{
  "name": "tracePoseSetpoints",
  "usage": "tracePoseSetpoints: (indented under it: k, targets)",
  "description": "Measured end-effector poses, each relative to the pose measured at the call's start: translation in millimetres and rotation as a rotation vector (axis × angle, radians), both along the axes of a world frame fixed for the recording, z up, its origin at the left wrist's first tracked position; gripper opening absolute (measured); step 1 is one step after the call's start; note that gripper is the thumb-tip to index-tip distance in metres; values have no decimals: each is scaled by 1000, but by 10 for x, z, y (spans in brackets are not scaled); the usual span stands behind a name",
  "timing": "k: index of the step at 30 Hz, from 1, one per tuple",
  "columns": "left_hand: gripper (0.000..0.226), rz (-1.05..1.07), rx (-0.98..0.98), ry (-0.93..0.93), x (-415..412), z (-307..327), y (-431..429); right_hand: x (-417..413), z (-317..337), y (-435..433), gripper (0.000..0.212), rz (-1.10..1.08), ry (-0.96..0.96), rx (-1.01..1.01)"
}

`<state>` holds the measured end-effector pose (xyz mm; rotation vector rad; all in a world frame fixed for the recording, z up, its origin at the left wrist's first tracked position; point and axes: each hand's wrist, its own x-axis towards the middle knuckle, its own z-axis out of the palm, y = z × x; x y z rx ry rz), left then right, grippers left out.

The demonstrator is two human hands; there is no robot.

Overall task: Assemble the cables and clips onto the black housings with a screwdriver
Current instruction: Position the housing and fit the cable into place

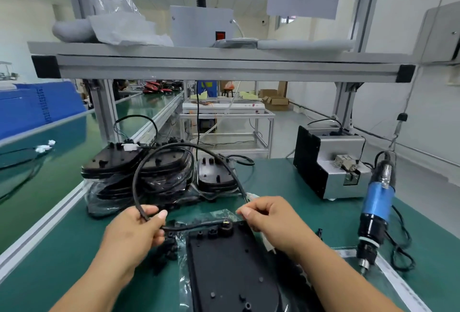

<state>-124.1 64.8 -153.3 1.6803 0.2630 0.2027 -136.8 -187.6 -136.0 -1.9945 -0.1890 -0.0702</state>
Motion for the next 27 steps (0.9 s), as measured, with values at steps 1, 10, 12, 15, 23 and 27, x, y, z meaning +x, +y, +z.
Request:
tracePoseSetpoints:
  k: [1,10,12,15,23,27]
  targets:
    - [19,11,54,23,-20,-34,5,-4,-7,4,19,6,-5,-18]
    - [55,96,1226,-102,-254,442,29,11,-56,112,20,116,-182,-177]
    - [29,-85,1251,-433,-326,456,-203,17,-59,125,19,111,-195,-154]
    - [26,-389,1179,-453,-339,330,-486,19,-88,124,21,126,-187,-113]
    - [21,-383,1063,-367,-147,213,-449,58,-148,130,7,126,-58,137]
    - [20,-389,1070,-378,-135,207,-478,58,-138,155,3,135,-73,115]
